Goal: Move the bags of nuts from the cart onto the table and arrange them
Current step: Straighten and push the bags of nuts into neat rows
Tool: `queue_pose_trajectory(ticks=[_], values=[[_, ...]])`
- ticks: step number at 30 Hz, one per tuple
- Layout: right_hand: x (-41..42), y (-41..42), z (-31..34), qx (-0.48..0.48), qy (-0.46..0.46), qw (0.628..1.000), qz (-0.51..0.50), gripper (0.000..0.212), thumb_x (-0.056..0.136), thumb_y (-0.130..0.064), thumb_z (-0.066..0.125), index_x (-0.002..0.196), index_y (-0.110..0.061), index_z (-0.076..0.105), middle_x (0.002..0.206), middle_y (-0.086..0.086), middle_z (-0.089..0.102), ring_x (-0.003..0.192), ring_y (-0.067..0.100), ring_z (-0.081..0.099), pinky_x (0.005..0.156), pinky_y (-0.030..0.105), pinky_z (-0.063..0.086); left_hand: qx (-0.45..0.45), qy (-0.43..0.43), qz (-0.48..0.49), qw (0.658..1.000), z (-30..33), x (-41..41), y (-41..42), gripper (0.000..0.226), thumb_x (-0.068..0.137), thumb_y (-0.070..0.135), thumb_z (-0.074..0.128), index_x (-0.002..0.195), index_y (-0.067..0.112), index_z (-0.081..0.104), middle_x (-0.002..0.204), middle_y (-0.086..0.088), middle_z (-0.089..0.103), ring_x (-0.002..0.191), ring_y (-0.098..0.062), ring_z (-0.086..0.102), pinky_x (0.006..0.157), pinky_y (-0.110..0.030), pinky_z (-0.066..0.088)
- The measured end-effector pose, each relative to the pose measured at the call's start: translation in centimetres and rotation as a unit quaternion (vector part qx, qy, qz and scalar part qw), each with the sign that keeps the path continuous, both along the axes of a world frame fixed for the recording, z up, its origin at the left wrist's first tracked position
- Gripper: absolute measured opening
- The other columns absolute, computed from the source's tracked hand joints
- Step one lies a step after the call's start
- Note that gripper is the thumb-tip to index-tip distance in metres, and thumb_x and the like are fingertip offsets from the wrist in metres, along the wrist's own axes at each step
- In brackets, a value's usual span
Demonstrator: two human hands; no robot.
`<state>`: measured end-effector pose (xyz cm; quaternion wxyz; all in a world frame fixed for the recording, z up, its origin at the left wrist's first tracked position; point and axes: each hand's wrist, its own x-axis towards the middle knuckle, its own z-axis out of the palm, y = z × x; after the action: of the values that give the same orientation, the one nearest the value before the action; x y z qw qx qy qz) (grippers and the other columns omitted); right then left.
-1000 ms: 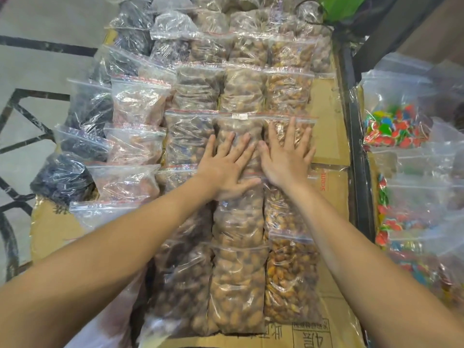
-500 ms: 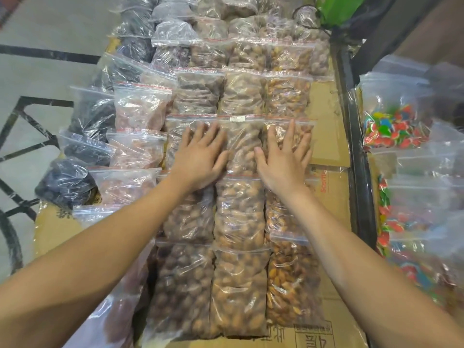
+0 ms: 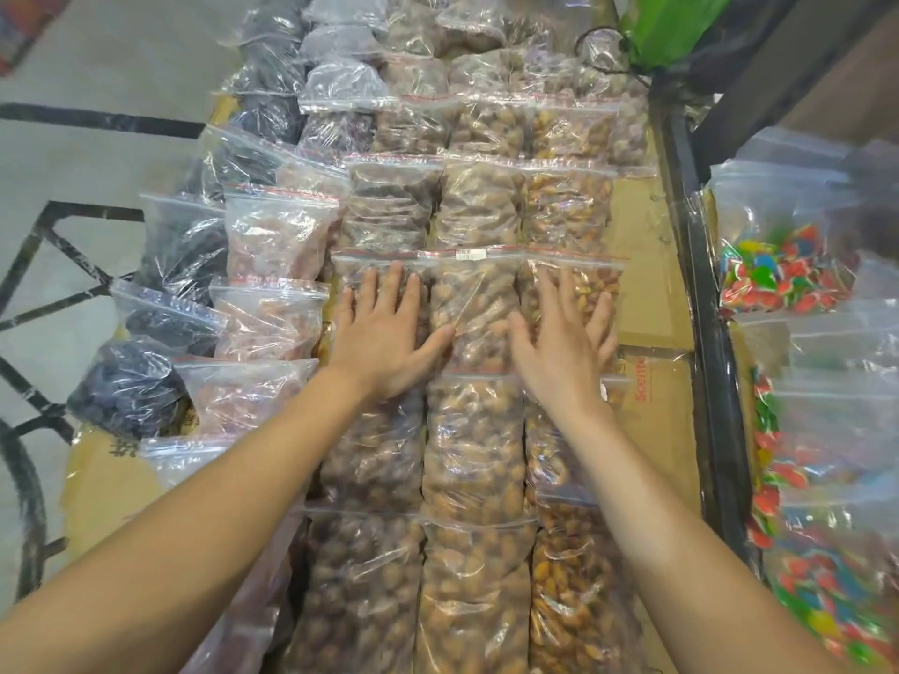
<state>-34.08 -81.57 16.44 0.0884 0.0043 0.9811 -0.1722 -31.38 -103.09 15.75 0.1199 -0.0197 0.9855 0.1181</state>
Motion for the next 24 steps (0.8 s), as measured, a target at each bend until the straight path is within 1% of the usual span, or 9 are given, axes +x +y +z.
queue_pose_trajectory(ticks=[3,6,9,11,12,15,17,20,24], values=[[-3.0,0.0,1.1,-0.049,0.087,0.995,-0.026,0.049,0.101,-0.046,0.042,0.149,-0.034,0.045,0.166,0.003,0.028,0.152,0.037,0.016,0.122,0.063,0.016,-0.005,0.119,-0.006,0.993,1.6,-2.7,0.3,0.062,0.097,0.063,0.033,0.140,0.023,0.052,0.159,-0.008,0.038,0.144,-0.039,0.031,0.114,-0.055,0.024],[-7.2,-0.4,1.4,-0.062,0.131,0.989,0.042,0.047,0.102,-0.036,0.048,0.146,-0.023,0.053,0.162,0.007,0.035,0.151,0.035,0.021,0.120,0.060,0.022,-0.007,0.148,-0.034,0.988,1.4,-7.8,0.1,0.054,0.098,0.053,0.036,0.137,0.020,0.054,0.149,-0.011,0.047,0.141,-0.034,0.037,0.115,-0.051,0.028],[-11.6,-0.9,2.0,-0.069,0.114,0.991,0.026,0.046,0.103,-0.037,0.046,0.148,-0.028,0.050,0.165,0.006,0.030,0.154,0.034,0.014,0.122,0.060,0.017,-0.009,0.141,-0.016,0.990,0.9,-12.7,-2.1,0.051,0.101,0.046,0.034,0.137,0.016,0.052,0.150,-0.012,0.046,0.139,-0.033,0.039,0.117,-0.053,0.030],[-13.9,-1.1,2.2,-0.037,0.086,0.995,0.033,0.048,0.104,-0.041,0.042,0.151,-0.032,0.045,0.169,0.007,0.022,0.156,0.035,0.008,0.123,0.063,0.011,-0.027,0.138,-0.029,0.990,0.2,-14.5,-3.6,0.053,0.102,0.048,0.033,0.144,0.020,0.045,0.159,-0.012,0.037,0.142,-0.031,0.036,0.119,-0.051,0.026],[-14.7,-1.4,2.0,-0.013,0.060,0.997,0.047,0.051,0.105,-0.046,0.039,0.154,-0.035,0.039,0.171,0.008,0.014,0.156,0.038,0.004,0.123,0.066,0.008,-0.039,0.124,-0.033,0.991,-0.2,-15.0,-4.2,0.059,0.101,0.054,0.029,0.152,0.025,0.036,0.166,-0.011,0.022,0.149,-0.029,0.027,0.122,-0.052,0.019],[-15.6,-2.2,0.8,0.107,-0.028,0.989,0.098,0.062,0.105,-0.062,0.016,0.162,-0.045,0.001,0.170,0.012,-0.020,0.152,0.052,-0.020,0.118,0.072,-0.007,-0.067,0.063,-0.037,0.995,-1.0,-15.7,-4.4,0.075,0.096,0.069,0.014,0.161,0.033,0.001,0.169,-0.007,-0.014,0.156,-0.028,-0.004,0.120,-0.062,-0.004],[-15.3,-2.3,0.0,0.142,-0.025,0.983,0.116,0.063,0.102,-0.065,0.006,0.160,-0.046,-0.010,0.168,0.012,-0.027,0.147,0.055,-0.027,0.116,0.075,-0.012,-0.065,0.044,-0.053,0.996,-1.3,-15.2,-4.4,0.078,0.093,0.067,0.014,0.161,0.033,-0.007,0.168,-0.010,-0.018,0.156,-0.031,-0.010,0.119,-0.067,-0.006],[-14.9,-2.0,-0.5,0.136,0.017,0.982,0.127,0.067,0.099,-0.073,0.005,0.159,-0.049,-0.009,0.170,0.006,-0.023,0.147,0.056,-0.026,0.113,0.077,-0.014,-0.051,0.033,-0.053,0.997,-1.3,-15.1,-4.7,0.080,0.091,0.058,0.022,0.160,0.036,-0.013,0.168,-0.010,-0.019,0.156,-0.032,-0.011,0.117,-0.070,-0.004],[-15.1,-2.0,0.0,0.136,-0.005,0.984,0.116,0.067,0.097,-0.077,0.007,0.158,-0.054,-0.009,0.169,0.006,-0.025,0.146,0.056,-0.030,0.113,0.078,-0.012,-0.052,0.000,-0.048,0.997,-0.7,-15.5,-4.4,0.082,0.094,0.059,0.029,0.158,0.036,-0.016,0.166,-0.011,-0.023,0.154,-0.034,-0.015,0.114,-0.074,-0.008]])
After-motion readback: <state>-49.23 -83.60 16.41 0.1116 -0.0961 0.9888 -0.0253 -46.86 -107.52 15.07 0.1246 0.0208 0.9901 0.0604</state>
